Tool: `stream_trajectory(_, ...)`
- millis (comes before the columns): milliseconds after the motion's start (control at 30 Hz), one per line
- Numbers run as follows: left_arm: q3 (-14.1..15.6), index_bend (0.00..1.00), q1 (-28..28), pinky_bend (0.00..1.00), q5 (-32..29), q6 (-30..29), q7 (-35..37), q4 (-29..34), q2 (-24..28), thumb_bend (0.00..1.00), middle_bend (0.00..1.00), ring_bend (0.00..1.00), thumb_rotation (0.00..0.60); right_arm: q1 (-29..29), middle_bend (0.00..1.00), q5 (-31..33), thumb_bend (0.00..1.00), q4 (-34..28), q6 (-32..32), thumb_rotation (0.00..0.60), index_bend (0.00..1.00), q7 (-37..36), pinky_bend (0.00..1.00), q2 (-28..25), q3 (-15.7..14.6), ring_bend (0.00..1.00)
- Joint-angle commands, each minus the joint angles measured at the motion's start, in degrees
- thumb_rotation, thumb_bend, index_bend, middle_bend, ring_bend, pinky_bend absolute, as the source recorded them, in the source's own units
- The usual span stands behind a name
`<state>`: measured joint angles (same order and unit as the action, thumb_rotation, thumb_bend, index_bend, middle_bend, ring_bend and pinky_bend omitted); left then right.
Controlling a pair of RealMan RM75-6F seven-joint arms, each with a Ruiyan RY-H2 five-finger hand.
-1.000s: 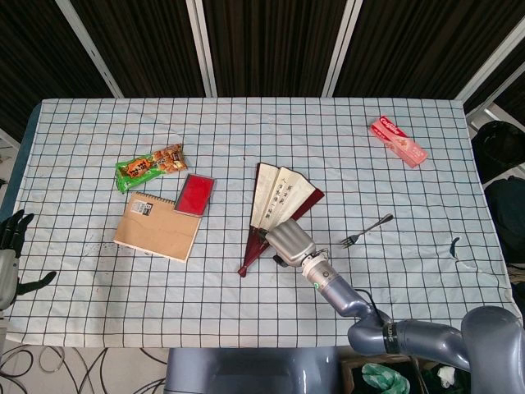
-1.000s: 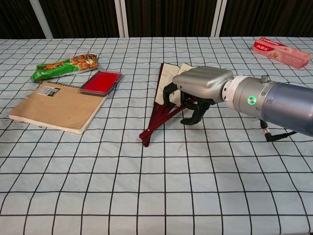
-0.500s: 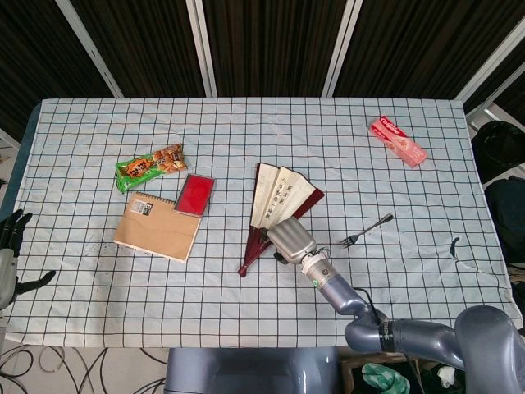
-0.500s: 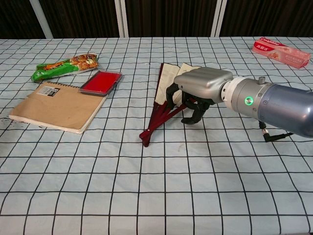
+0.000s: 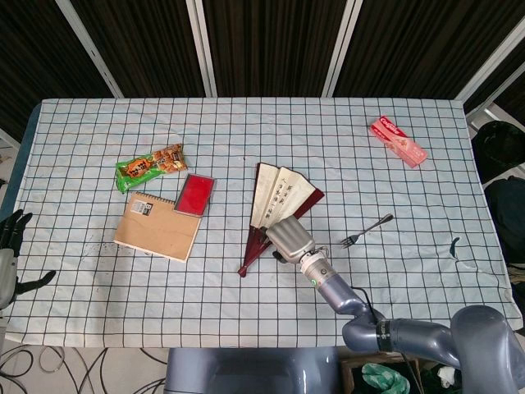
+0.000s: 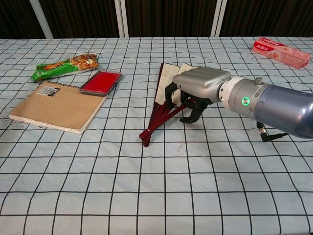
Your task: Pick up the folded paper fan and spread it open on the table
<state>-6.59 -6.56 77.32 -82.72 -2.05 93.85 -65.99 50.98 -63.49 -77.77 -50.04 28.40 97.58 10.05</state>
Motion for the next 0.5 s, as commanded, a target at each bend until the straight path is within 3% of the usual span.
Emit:
stream_trajectory(33,0.0,0.00,0.0,0.00,0.0,0.0,0.0,0.0,0.0,0.00,0.00,0.00,0.600,0.1,0.84,0.0,0.26,0.0,-0.1,0.600,0.40,-0.1,0.85,0.1,0.1,0.90)
stream_trajectory(500,-0.1,0.00,-0.1,0.00,-0.4,0.1,0.1,0.0,0.0,0.00,0.00,0.00,0.600,-0.4,0.84,1.4,0.29,0.7,0.1,0.600,0.42,0.3,0.85,0.8,-0.8,0.90)
